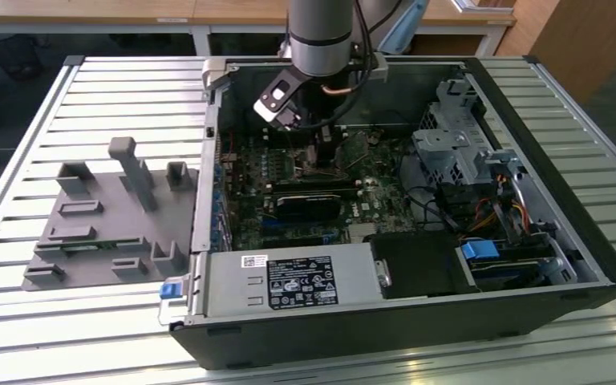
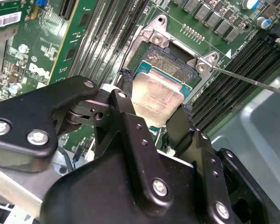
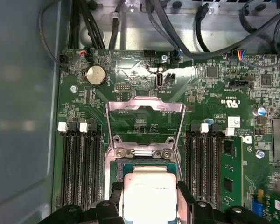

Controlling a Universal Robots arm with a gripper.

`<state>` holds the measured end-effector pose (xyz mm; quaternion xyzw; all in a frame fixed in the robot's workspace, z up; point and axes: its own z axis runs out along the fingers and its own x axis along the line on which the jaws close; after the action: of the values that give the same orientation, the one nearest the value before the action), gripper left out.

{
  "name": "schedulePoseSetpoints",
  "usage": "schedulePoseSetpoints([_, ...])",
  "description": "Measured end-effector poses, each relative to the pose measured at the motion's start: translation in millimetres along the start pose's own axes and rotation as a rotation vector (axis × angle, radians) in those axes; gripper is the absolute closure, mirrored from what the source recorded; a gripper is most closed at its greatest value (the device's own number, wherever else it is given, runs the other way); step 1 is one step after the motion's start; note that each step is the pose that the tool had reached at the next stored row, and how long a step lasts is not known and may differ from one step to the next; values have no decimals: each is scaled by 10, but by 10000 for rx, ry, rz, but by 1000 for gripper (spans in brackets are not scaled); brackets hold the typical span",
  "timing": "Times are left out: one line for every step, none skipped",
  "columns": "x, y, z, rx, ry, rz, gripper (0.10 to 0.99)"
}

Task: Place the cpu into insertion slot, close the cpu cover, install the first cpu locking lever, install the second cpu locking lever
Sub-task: 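Place the cpu into insertion slot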

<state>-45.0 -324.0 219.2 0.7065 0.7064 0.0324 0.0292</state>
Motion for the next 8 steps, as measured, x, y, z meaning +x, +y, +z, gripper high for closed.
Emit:
schedulePoseSetpoints([1,-5,12,0,-5,53,549])
schedulePoseSetpoints([2,-9,23,0,-7,92,549])
schedulePoseSetpoints([2,-12,35,-1,-8,105,549])
schedulePoseSetpoints([3,-13,45,-1,-8,105,549])
schedulePoseSetpoints([3,-14,54,0,-9,105,549])
schedulePoseSetpoints([3,-15,63,0,-9,105,549])
schedulePoseSetpoints([3,-16,70,0,-9,106,549])
schedulePoseSetpoints([3,-18,76,0,-10,107,549])
